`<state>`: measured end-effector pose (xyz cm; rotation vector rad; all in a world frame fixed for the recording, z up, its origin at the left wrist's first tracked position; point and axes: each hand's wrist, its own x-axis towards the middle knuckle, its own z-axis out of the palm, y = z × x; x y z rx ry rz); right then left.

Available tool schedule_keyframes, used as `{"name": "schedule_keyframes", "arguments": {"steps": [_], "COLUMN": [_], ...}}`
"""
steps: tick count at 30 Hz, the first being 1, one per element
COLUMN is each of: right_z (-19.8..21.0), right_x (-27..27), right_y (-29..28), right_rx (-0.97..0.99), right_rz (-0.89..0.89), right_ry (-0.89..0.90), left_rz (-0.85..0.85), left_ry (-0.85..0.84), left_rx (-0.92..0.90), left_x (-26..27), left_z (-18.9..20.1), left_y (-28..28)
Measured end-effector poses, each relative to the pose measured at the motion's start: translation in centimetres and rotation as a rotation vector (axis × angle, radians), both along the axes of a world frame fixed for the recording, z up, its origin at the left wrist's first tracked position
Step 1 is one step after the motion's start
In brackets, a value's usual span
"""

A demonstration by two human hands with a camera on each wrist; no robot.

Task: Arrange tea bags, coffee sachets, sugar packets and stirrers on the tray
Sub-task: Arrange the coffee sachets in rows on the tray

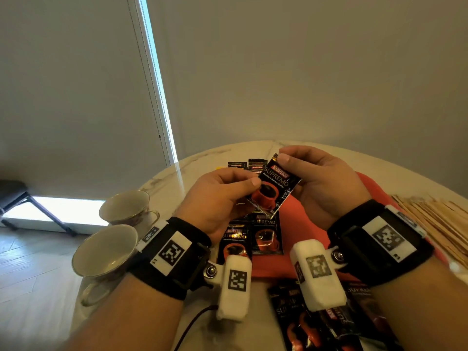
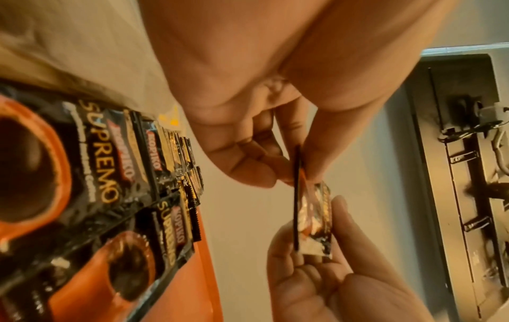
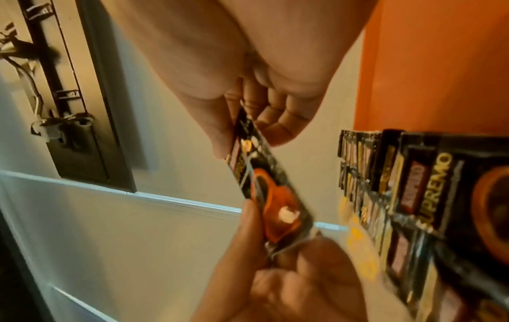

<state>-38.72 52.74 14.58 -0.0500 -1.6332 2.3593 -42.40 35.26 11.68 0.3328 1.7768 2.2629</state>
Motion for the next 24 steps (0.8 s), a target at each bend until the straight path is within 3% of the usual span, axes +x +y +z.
{"name": "schedule_keyframes", "arguments": {"steps": [5, 11, 15, 20, 24], "right_z": [0.2, -0.1, -1.5, -3.5, -4.3], "right_x": [0.8, 1.7, 2.9, 4.3, 4.1], "right_y": [0.0, 0.2, 0.8, 0.2, -0.1], "right_rx": [0.05, 0.088, 0.201, 0.32, 0.395], "right_rz": [0.118, 0.034, -0.008, 0.034, 0.073], "right_ry": [-0.178, -0.3, -0.446, -0.594, -0.637], "left_rz": [0.105, 0.088, 0.157, 0.209, 0.173], "left_ry": [-0.032, -0.09, -0.204, -0.254, -0.251], "left_rx": [0.021, 0.005, 0.133, 0.202, 0.152], "left_x": [-0.2, 0.0, 0.0, 0.8, 1.7], "left_z": [-0.1, 0.5, 1.1, 2.1, 1.9], "left_y": [-0.3, -0.2, -0.7, -0.8, -0.7]}}
